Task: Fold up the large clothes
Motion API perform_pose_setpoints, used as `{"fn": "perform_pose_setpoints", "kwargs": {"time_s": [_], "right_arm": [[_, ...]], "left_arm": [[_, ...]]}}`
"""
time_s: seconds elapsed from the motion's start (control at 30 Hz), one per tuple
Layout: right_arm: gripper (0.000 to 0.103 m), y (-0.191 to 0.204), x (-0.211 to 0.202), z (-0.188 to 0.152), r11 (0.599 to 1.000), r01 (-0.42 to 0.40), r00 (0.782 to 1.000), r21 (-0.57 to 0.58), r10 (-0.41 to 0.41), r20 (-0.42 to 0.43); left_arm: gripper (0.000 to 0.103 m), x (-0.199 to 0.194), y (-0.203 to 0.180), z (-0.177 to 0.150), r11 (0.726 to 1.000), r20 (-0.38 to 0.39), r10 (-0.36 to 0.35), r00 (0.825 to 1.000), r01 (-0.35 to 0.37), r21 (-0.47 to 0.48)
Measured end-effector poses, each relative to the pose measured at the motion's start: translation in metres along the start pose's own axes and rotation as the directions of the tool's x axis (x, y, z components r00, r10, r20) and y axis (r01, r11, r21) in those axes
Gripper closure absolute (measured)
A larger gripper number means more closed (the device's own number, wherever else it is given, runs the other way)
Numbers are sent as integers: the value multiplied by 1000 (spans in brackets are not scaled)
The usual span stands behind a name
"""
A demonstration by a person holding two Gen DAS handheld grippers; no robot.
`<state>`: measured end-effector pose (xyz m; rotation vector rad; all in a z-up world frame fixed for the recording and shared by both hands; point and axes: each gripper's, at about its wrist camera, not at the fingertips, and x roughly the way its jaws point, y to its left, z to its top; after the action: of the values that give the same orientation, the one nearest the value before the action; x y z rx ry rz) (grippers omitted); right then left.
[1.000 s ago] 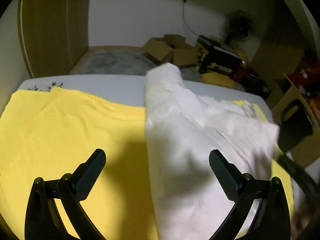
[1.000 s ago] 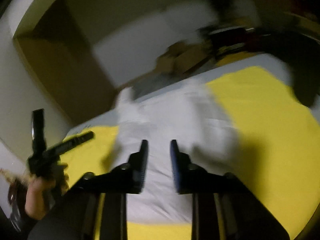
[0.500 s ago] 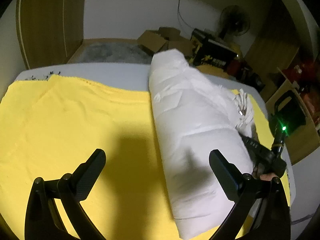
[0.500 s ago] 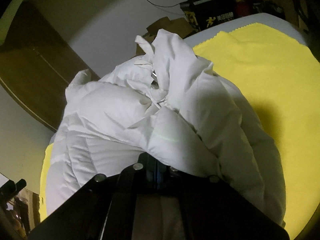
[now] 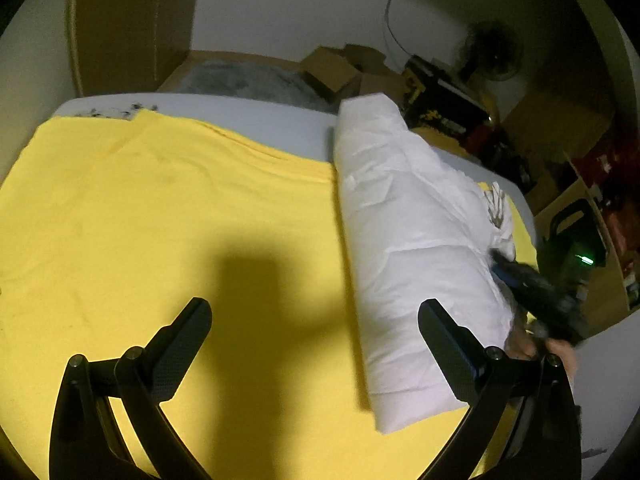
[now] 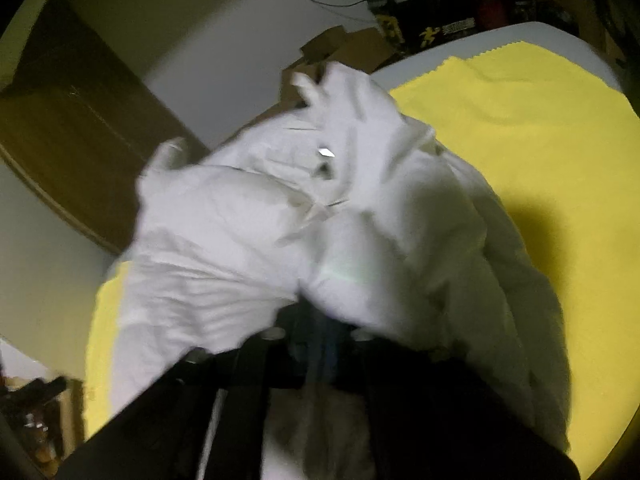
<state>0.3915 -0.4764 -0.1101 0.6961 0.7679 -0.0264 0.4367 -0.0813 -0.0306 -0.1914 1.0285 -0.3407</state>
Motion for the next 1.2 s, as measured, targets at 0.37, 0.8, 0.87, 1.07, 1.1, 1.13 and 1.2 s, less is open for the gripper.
{"fn": "perform_pose_setpoints", "kwargs": {"time_s": [0.37, 0.8, 0.87, 1.07, 1.1, 1.13, 1.2], "right_arm": [[19, -39, -124, -63, 997, 44, 997, 59, -47, 53], [17, -79, -51, -79, 986, -18, 995, 168, 35, -97], [12, -76, -47, -77, 986, -48, 995, 159, 61, -80], [20, -77, -47, -84, 988, -124, 991, 97, 128, -36], [30, -80, -45, -85, 984, -146, 988, 98, 150, -35], [40, -83, -45, -86, 980, -174, 983, 101, 179, -39], [49, -86, -45, -86, 977, -192, 980, 90, 196, -42]], "left_arm": [[0, 0, 10, -27, 995, -43, -89, 995, 87, -42], [0, 13, -5, -60, 979, -112, -201, 973, 195, -63], [0, 17, -3, -61, 975, -112, -215, 970, 207, -81], [0, 35, 2, -50, 972, -110, -210, 971, 195, -133], [0, 38, 2, -44, 971, -105, -212, 972, 196, -139], [0, 42, 2, -38, 969, -97, -215, 972, 200, -146], [0, 53, 0, -20, 961, -82, -244, 966, 229, -157]]}}
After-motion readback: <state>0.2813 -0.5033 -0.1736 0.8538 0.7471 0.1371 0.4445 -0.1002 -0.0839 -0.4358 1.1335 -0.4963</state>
